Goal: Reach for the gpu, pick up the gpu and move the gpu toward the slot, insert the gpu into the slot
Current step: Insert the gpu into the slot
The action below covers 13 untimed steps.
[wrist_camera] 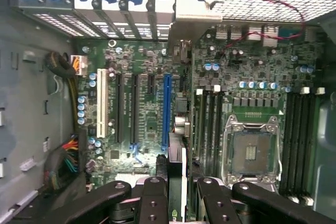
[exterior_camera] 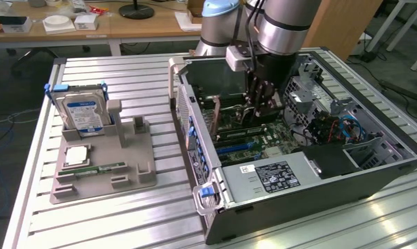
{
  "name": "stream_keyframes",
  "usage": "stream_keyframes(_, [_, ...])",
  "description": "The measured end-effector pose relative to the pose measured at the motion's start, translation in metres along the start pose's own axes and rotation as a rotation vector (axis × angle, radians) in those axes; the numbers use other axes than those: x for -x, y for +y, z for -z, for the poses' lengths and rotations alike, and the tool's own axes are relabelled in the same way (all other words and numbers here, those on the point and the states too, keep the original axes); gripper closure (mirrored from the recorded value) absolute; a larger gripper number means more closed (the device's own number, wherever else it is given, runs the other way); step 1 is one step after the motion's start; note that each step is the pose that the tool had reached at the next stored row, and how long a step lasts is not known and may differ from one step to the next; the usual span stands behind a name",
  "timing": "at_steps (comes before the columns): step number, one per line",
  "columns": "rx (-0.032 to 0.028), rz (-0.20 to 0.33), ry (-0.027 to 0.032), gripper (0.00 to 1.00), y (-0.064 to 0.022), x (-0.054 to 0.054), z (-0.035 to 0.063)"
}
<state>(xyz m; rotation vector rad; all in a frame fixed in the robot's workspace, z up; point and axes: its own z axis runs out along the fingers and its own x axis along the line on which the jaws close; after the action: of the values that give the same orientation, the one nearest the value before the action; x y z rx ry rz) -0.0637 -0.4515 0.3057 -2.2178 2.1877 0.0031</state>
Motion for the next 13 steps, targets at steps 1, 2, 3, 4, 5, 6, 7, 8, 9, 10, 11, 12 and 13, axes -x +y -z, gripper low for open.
stream_keyframes(1, [0.0000, 0.000, 0.0000, 0.74, 0.0000, -0.001, -0.0004])
stream_keyframes(2, [-0.0001, 0.000, -0.0001, 0.74, 0.0002, -0.001, -0.0014])
stream_keyframes(3, [-0.0001, -0.001, 0.0002, 0.74, 0.0006, -0.001, -0.0030])
stream_keyframes(4, [-0.0001, -0.004, 0.0004, 0.74, 0.0010, -0.001, -0.0048])
stream_keyframes(5, [-0.0002, -0.011, 0.0006, 0.74, 0.0014, -0.001, -0.0063])
stream_keyframes(6, [-0.0003, -0.017, 0.0007, 0.74, 0.0016, -0.001, -0.0076])
stream_keyframes(7, [-0.0004, -0.022, 0.0008, 0.74, 0.0021, -0.002, -0.0087])
stream_keyframes(8, [-0.0005, -0.024, 0.0007, 0.74, 0.0027, -0.002, -0.0098])
stream_keyframes(9, [-0.0005, -0.025, 0.0008, 0.74, 0.0032, -0.002, -0.0105])
stream_keyframes(10, [-0.0005, -0.027, 0.0009, 0.74, 0.0036, -0.002, -0.0111])
stream_keyframes(11, [-0.0005, -0.027, 0.0009, 0.74, 0.0038, -0.003, -0.0115])
stream_keyframes(12, [-0.0005, -0.027, 0.0009, 0.74, 0.0040, -0.004, -0.0118])
stream_keyframes(13, [-0.0005, -0.027, 0.0009, 0.74, 0.0042, -0.005, -0.0120])
